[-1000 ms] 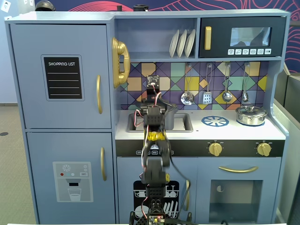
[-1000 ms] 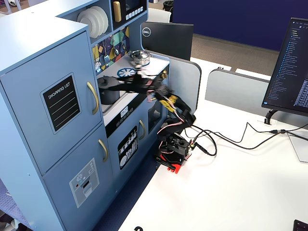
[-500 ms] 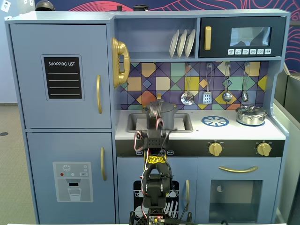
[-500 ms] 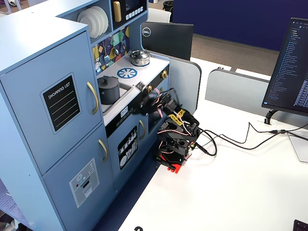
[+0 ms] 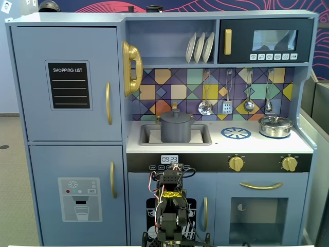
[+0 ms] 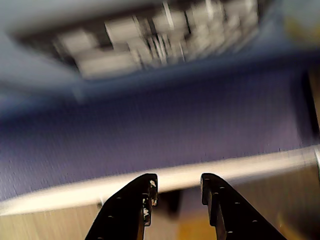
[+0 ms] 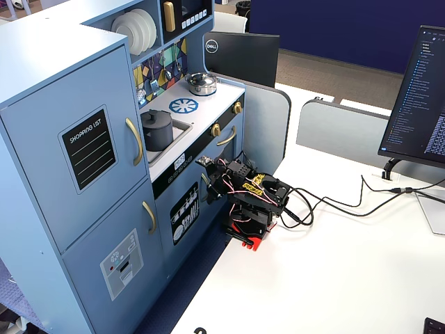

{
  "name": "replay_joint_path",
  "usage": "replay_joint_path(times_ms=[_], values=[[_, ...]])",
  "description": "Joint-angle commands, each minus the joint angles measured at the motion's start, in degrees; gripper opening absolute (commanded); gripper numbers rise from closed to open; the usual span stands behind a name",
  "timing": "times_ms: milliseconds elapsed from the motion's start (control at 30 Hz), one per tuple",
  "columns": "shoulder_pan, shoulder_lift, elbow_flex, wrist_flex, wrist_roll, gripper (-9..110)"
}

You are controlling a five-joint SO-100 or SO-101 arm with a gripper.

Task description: Pick up the lid from the counter and put it on the gray recipient

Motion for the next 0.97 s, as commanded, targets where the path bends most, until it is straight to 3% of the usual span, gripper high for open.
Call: replay_joint_path(times_ms=[0,200,933], values=[[-1.05,0.70,-0.44,7.65,1.14,0],[-1.41,0.79,-0.44,14.68,-2.81,2],[-1.14,0.79,-0.44,14.77,-3.52,8]])
